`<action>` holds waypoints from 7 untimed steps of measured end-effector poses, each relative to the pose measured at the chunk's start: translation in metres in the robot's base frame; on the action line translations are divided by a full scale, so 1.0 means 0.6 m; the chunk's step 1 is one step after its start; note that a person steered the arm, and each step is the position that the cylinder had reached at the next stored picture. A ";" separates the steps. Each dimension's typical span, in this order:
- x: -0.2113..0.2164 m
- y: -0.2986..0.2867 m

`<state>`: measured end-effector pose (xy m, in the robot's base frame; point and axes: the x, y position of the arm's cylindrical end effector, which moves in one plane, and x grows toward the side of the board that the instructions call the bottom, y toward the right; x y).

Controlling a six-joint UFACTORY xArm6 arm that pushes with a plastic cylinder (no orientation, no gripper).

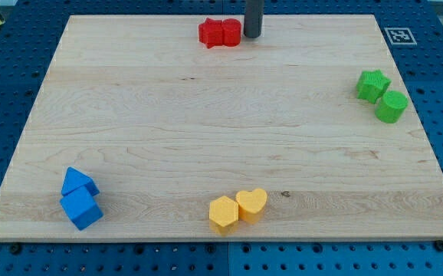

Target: Push the red blocks to the center of the board

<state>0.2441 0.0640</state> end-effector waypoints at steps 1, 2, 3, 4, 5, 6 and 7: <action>-0.054 0.004; -0.084 -0.038; -0.083 -0.079; -0.051 -0.088; 0.014 -0.088; 0.059 -0.088; 0.035 -0.081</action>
<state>0.2648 0.0154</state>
